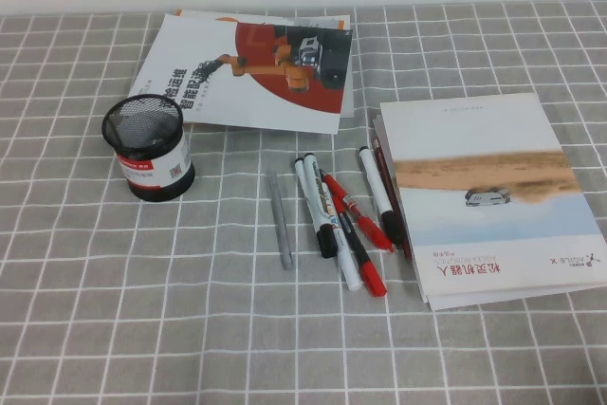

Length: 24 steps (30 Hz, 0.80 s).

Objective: Put the pen into the pen holder

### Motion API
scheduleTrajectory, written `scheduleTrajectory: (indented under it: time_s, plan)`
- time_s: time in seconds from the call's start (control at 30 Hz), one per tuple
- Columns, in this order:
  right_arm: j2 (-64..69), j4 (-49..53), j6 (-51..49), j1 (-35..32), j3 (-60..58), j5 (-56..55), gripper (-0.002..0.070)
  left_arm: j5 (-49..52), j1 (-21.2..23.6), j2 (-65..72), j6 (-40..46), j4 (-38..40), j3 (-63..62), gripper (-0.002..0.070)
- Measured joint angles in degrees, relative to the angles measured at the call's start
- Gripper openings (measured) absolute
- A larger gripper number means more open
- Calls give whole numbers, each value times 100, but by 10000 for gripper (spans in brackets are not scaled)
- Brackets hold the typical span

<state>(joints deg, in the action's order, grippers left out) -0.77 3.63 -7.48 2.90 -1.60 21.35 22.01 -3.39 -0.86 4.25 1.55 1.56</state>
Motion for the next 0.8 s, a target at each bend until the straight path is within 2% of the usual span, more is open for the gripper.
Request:
scheduleTrajectory:
  time_s: [0.6, 0.7, 0.8]
  plan:
    - [0, -104, 0, 0, 0, 0, -13, 0, 0, 0, 0, 0, 0, -4]
    - [0, -634, 0, 0, 0, 0, -13, 0, 0, 0, 0, 0, 0, -4]
    - [0, -1695, 0, 0, 0, -142, -13, 0, 0, 0, 0, 0, 0, -4]
